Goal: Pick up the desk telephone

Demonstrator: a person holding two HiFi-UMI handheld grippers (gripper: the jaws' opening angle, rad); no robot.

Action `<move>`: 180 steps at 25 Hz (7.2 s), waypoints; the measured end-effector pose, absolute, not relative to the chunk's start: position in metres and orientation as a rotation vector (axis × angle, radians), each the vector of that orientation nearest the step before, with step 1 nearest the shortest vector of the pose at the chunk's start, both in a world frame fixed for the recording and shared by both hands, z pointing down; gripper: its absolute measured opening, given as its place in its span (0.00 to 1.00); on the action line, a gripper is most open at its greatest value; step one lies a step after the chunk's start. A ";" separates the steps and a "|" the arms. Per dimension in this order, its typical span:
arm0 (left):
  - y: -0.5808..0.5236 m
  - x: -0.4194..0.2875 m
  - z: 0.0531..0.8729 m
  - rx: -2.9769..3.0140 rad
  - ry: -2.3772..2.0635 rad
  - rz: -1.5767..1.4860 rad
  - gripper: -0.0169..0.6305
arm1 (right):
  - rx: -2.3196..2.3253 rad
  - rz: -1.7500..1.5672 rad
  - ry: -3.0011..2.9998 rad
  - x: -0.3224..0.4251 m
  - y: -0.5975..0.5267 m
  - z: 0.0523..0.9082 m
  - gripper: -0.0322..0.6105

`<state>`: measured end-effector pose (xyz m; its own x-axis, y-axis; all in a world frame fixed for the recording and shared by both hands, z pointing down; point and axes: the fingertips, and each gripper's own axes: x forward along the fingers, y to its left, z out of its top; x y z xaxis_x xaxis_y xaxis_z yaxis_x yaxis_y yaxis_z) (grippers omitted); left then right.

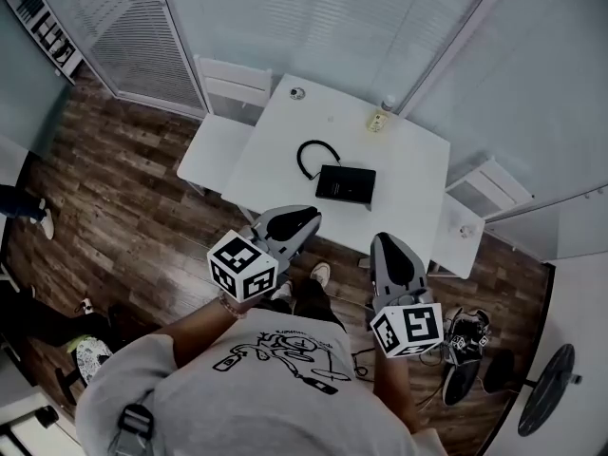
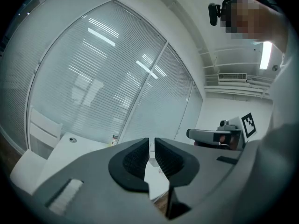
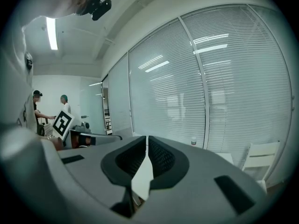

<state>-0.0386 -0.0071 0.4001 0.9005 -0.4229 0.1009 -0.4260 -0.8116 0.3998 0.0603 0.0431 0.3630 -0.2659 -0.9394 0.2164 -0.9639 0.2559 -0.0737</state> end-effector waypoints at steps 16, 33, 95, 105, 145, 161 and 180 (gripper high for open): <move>-0.103 0.060 0.419 2.627 -0.679 0.074 0.08 | 1.763 0.318 -2.447 0.155 -0.055 0.380 0.07; -0.163 0.116 0.453 2.571 -0.781 0.118 0.08 | 1.658 0.422 -2.500 0.215 -0.118 0.411 0.07; -0.188 0.063 0.802 1.837 -0.447 0.549 0.40 | 1.313 1.450 -1.997 0.190 -0.158 0.758 0.36; -0.187 0.063 0.802 1.848 -0.492 0.577 0.39 | 1.315 1.507 -1.988 0.187 -0.155 0.759 0.36; -0.220 0.052 0.619 2.000 -0.533 0.397 0.37 | 1.475 1.383 -2.277 0.187 -0.186 0.578 0.35; -0.226 0.052 0.525 2.111 -0.524 0.312 0.37 | 1.545 1.302 -2.362 0.189 -0.185 0.494 0.36; -0.229 0.059 0.513 2.117 -0.526 0.298 0.37 | 1.566 1.304 -2.382 0.197 -0.187 0.484 0.35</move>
<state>0.0591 -0.2294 0.5135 0.8801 -0.2559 0.4000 -0.4747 -0.4990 0.7250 0.1969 -0.1869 0.4835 -0.5007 -0.7565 0.4207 -0.7620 0.1546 -0.6288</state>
